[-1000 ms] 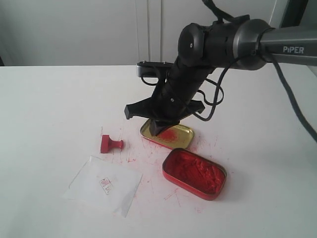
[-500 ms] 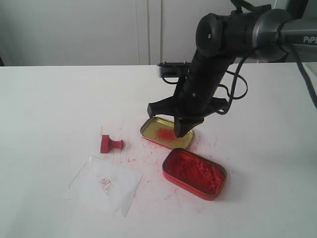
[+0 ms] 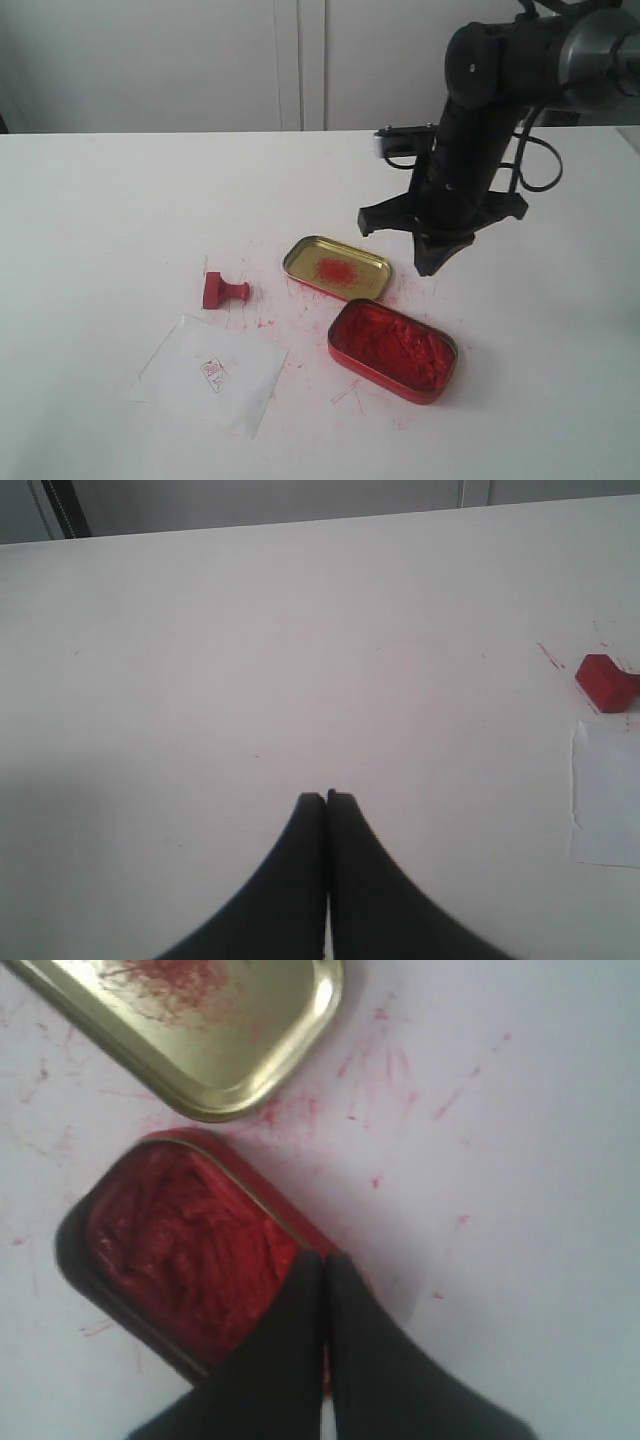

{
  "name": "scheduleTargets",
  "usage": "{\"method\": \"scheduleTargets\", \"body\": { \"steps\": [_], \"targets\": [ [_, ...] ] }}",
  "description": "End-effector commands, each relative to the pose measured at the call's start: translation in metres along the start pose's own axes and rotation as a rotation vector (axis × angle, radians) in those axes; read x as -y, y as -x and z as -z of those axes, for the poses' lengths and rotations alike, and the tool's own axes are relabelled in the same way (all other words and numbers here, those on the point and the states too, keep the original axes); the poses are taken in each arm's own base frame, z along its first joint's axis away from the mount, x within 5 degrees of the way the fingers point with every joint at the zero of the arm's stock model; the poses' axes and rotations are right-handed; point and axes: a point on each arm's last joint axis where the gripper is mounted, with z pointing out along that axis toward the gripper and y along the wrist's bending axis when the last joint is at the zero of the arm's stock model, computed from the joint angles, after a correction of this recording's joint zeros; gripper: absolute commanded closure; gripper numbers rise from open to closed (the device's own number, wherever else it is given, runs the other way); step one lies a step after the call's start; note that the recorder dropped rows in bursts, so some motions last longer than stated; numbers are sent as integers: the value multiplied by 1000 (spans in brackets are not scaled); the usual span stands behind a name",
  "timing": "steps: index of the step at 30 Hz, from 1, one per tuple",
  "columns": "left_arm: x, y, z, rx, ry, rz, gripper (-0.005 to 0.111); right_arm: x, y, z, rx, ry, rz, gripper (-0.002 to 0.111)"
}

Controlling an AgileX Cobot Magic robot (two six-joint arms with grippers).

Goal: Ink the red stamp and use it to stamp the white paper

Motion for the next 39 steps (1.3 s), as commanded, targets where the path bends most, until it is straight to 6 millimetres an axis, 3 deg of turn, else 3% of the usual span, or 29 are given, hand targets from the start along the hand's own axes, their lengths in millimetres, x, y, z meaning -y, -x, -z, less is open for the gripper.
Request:
{"method": "scheduleTargets", "body": {
  "steps": [1,8,14,39],
  "targets": [
    [0,0,0,4,-2,-1,107,27,-12,9,28,-36,-61,108],
    [0,0,0,4,-2,-1,107,62,-34,21,46,-49,-161,108],
    [0,0,0,4,-2,-1,107,78,-47,31,67,-69,-199,108],
    [0,0,0,4,-2,-1,107,76,-117,69,247,-144,-141,108]
  ]
}}
